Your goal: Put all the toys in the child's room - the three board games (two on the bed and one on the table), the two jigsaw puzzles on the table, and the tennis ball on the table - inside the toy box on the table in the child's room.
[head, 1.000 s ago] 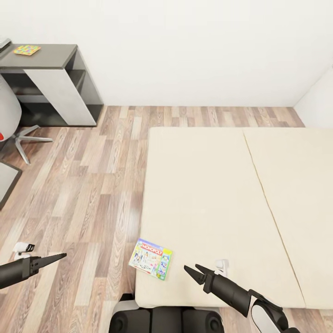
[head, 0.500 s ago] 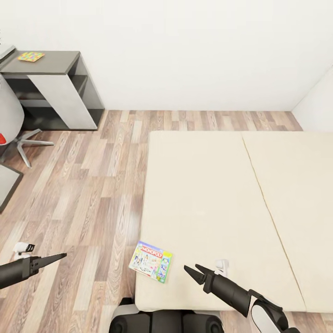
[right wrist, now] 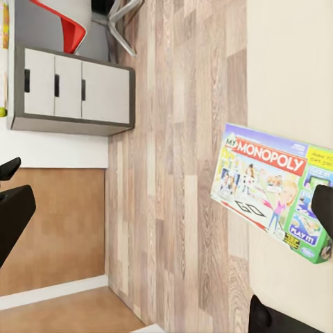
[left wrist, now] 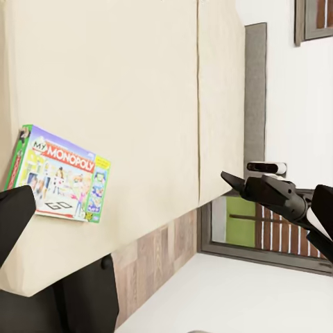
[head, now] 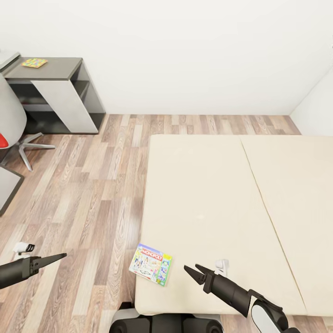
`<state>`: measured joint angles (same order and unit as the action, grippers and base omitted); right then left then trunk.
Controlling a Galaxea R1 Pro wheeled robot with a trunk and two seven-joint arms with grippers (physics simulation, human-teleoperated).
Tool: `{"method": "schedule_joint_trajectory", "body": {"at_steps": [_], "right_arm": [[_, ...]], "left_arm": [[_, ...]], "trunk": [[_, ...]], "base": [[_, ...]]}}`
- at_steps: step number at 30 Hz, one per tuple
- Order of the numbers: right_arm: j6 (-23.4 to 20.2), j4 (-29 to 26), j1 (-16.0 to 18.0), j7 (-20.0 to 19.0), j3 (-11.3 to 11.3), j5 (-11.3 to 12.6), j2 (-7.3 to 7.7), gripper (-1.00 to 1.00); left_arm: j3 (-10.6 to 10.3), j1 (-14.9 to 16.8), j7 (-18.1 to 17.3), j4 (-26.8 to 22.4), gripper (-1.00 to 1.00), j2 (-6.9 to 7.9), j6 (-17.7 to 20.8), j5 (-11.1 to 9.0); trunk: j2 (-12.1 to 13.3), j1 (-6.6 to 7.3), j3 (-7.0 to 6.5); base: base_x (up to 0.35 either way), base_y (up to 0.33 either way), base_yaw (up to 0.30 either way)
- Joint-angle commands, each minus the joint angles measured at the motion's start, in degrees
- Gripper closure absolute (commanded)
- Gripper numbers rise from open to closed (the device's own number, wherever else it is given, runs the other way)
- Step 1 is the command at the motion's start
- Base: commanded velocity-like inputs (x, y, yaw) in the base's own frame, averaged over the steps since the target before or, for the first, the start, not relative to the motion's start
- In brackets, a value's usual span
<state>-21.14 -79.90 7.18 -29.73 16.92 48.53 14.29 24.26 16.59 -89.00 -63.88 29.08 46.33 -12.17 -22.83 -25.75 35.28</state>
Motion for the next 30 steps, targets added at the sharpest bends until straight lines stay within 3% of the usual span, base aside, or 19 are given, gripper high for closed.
{"method": "schedule_joint_trajectory", "body": {"at_steps": [1, 30], "right_arm": [[-0.40, -0.03, 0.03, 0.08, 0.04, 0.60, 0.04, -1.00], [-0.40, 0.00, 0.03, 0.06, 0.04, 0.56, 0.04, -1.00]], "left_arm": [[0.00, 0.02, -0.22, -0.01, -1.00, 0.01, 0.61, 0.03], [0.00, 0.02, -0.21, -0.01, -1.00, 0.01, 0.59, 0.00]], "trunk": [[-0.08, -0.03, -0.03], [-0.08, -0.03, -2.76]], "base": [[0.000, 0.000, 0.000], [0.000, 0.000, 0.000]]}}
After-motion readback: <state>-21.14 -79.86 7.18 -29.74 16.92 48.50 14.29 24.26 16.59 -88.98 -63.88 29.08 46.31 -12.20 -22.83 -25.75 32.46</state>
